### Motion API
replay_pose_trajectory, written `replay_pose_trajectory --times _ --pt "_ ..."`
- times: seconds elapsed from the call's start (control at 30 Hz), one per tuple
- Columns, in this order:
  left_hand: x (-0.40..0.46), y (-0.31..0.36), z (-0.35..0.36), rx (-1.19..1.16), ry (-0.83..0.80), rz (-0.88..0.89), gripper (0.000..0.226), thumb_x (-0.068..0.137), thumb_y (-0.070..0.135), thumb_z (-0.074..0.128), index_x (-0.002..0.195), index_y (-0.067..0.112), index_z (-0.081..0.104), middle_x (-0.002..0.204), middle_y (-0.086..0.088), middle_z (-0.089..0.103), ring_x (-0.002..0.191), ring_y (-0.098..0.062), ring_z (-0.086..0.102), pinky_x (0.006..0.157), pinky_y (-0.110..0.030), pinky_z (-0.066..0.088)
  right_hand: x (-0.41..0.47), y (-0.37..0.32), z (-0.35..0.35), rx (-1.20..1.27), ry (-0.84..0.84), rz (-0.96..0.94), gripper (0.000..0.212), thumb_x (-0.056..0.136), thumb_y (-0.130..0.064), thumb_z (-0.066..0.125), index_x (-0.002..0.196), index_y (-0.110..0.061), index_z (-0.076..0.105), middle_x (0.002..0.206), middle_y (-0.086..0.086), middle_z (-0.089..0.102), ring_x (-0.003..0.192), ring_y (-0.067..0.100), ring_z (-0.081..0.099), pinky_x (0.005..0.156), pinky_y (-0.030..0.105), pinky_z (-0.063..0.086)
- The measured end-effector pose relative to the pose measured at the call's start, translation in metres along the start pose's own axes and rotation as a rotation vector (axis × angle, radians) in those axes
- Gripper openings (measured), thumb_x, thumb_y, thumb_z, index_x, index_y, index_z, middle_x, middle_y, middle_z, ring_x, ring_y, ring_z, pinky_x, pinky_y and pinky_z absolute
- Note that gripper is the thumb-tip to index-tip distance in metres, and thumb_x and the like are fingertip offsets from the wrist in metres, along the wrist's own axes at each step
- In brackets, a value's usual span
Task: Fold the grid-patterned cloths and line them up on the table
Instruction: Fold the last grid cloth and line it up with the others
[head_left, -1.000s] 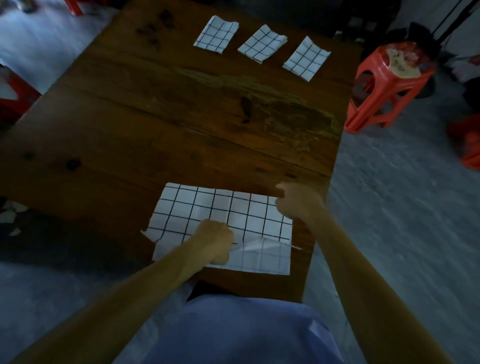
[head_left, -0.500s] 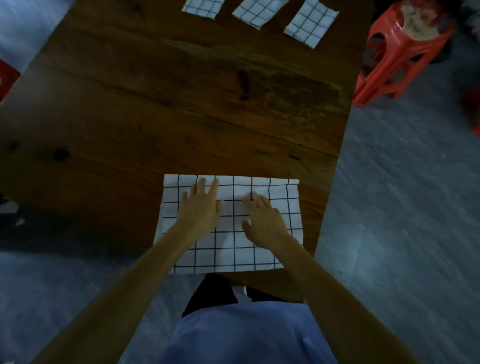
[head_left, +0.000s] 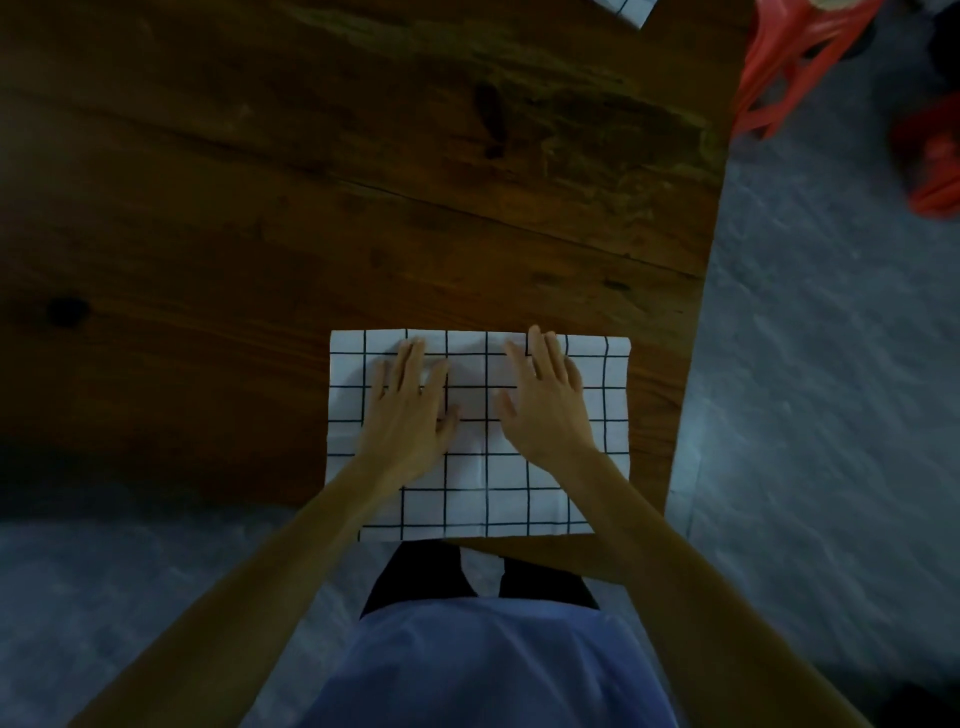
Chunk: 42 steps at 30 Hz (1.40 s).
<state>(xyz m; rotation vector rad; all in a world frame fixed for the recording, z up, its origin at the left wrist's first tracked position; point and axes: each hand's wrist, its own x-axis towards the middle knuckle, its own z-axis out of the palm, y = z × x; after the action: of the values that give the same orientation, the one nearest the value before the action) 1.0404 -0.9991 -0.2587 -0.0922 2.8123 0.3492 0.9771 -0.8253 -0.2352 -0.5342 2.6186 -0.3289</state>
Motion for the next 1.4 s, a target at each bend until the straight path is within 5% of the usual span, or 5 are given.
replay_pose_trajectory --times 0.4,0.6,0.87,1.13,1.4 --pt "0.030 0.001 0.004 0.012 0.065 -0.064 0.067 0.096 0.051 0.030 0.150 0.016 0.010 0.157 -0.018 0.006 0.145 -0.031 0.001 0.113 -0.052 -0.002 0.022 -0.005 0.014 -0.066 0.047 0.048 0.062 0.101 -0.047 0.027 0.153 -0.021 0.007 0.161 0.012 -0.001 0.147 0.028 -0.010 0.118 0.047 -0.005" --pt "0.040 -0.011 -0.002 0.017 0.248 0.044 0.043 0.089 0.034 0.058 0.125 0.011 0.053 0.121 -0.018 0.054 0.118 -0.034 0.047 0.103 -0.049 0.029 0.034 0.008 0.012 -0.019 0.272 -0.011 0.039 0.096 -0.032 0.051 0.132 -0.018 0.052 0.125 0.008 0.052 0.124 0.028 0.045 0.116 0.048 0.018" --pt "0.051 -0.023 -0.002 0.006 0.385 0.180 0.029 0.090 0.028 0.051 0.113 0.013 0.061 0.097 -0.011 0.058 0.092 -0.028 0.052 0.089 -0.042 0.031 0.041 0.018 0.013 -0.013 0.425 -0.100 0.021 0.095 -0.027 0.052 0.104 -0.019 0.069 0.101 0.005 0.062 0.099 0.025 0.057 0.106 0.047 0.031" --pt "0.069 -0.016 -0.032 -0.101 0.289 0.329 0.020 0.089 0.012 0.055 0.106 0.009 0.066 0.093 -0.010 0.066 0.088 -0.027 0.061 0.092 -0.036 0.026 0.042 0.013 -0.021 0.032 0.347 -0.127 0.028 0.098 -0.033 0.045 0.106 -0.019 0.068 0.100 0.001 0.070 0.102 0.021 0.060 0.109 0.043 0.026" --pt "0.096 -0.021 -0.072 -0.305 0.036 0.295 0.020 0.098 0.016 0.043 0.110 0.012 0.058 0.093 0.002 0.059 0.082 -0.012 0.053 0.085 -0.035 0.044 0.066 -0.003 -0.034 0.101 0.320 -0.097 0.017 0.097 -0.027 0.047 0.095 -0.020 0.063 0.089 -0.002 0.066 0.089 0.019 0.059 0.100 0.038 0.029"
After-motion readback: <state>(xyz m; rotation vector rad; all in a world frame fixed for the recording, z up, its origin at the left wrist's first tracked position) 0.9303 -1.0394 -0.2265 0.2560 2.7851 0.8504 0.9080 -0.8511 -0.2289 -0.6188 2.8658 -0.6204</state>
